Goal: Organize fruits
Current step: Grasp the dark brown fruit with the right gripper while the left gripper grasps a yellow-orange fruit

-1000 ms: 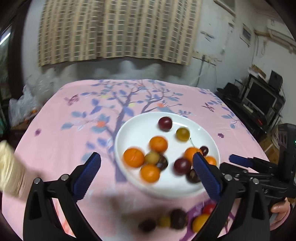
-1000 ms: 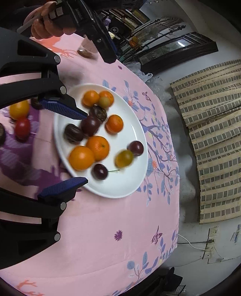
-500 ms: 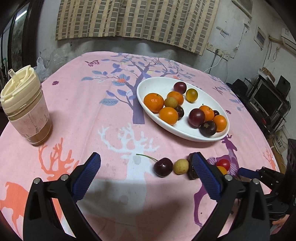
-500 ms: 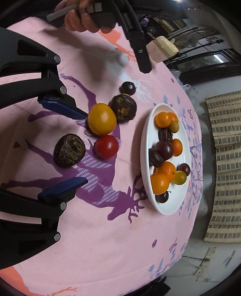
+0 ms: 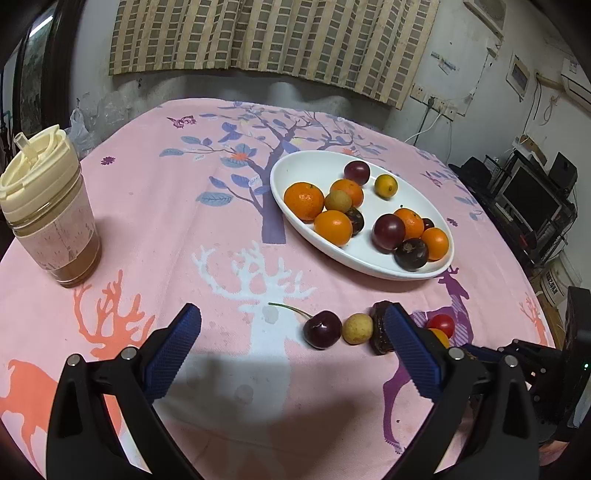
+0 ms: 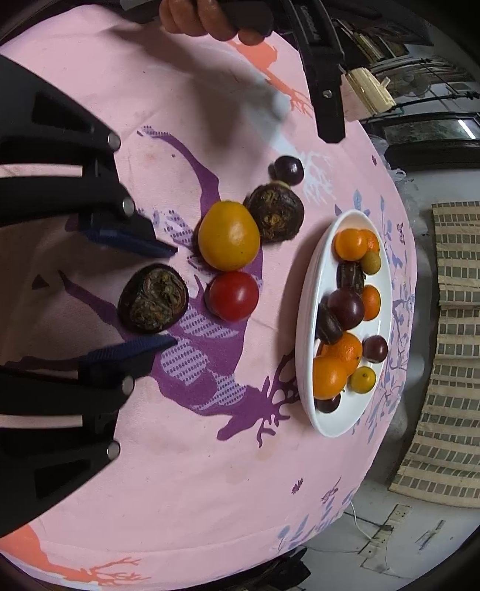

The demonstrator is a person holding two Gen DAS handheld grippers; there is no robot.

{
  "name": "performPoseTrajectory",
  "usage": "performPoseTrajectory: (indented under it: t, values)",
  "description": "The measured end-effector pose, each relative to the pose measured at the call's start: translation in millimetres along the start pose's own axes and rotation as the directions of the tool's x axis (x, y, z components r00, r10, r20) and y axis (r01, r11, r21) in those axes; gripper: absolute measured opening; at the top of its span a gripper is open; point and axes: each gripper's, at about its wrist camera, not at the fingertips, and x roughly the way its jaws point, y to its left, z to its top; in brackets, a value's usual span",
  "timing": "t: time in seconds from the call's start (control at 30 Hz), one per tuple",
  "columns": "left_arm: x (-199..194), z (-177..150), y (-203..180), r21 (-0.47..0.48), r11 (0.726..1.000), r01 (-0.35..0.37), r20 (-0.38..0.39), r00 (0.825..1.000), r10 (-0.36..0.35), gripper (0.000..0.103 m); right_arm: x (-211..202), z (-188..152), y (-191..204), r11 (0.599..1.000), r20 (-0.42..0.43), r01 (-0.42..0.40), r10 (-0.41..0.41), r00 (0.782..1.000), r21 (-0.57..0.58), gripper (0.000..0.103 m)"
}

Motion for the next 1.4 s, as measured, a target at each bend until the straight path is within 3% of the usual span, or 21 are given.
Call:
performPoseTrajectory:
  t: [0.1, 0.2, 0.27, 0.33, 0.43, 0.77, 0.97, 1.03, 1.13, 1.23, 1.4]
  values:
    - [-1, -1, -4, 0.016, 1.0, 0.026, 0.0, 1.0, -0.026, 0.098, -6, 2, -12, 0.997, 0.016, -0.045, 0.044, 0.999, 0.06, 0.037]
    - [-2, -7, -22, 0.079, 0.982, 0.171, -0.043, 0.985, -0.168, 0.098, -16, 6, -31, 0.985, 0.062, -0.076, 0.067, 0.996, 0.155, 0.037]
    - [-4, -16, -45, 0.178, 0.96, 0.217, -0.055, 0.976, -0.211, 0.097, -19, 7, -39, 0.98, 0.075, -0.06, 0.046, 0.996, 0.188, 0.037]
    - [-5, -28, -73, 0.326, 0.922, 0.21, -0.051, 0.977, -0.205, 0.08, -21, 7, -46, 0.972, 0.08, -0.063, 0.046, 0.996, 0.226, 0.037]
    - [2, -40, -97, 0.434, 0.873, 0.224, -0.086, 0.974, -0.208, 0.064, -22, 6, -55, 0.961, 0.082, -0.07, 0.05, 0.995, 0.268, 0.037]
    - [40, -43, -127, 0.567, 0.788, 0.241, -0.162, 0.97, -0.181, 0.052, -20, 5, -61, 0.951, 0.066, -0.072, 0.054, 0.996, 0.3, 0.037]
    - [52, -46, -130, 0.586, 0.772, 0.248, -0.193, 0.967, -0.165, 0.048, -20, 4, -62, 0.948, 0.065, -0.074, 0.056, 0.996, 0.308, 0.037]
    - [53, -46, -129, 0.582, 0.778, 0.237, -0.187, 0.97, -0.155, 0.037, -20, 4, -62, 0.949, 0.066, -0.071, 0.054, 0.996, 0.306, 0.037]
    - [53, -44, -122, 0.548, 0.796, 0.256, -0.201, 0.964, -0.172, 0.037, -20, 4, -62, 0.95, 0.064, -0.07, 0.053, 0.997, 0.305, 0.038]
    - [47, -48, -122, 0.557, 0.794, 0.242, -0.194, 0.968, -0.159, 0.037, -19, 4, -61, 0.951, 0.059, -0.07, 0.054, 0.997, 0.302, 0.037]
    - [22, -46, -111, 0.511, 0.804, 0.304, -0.202, 0.952, -0.232, 0.036, -18, 4, -52, 0.962, 0.056, -0.066, 0.053, 0.997, 0.265, 0.037]
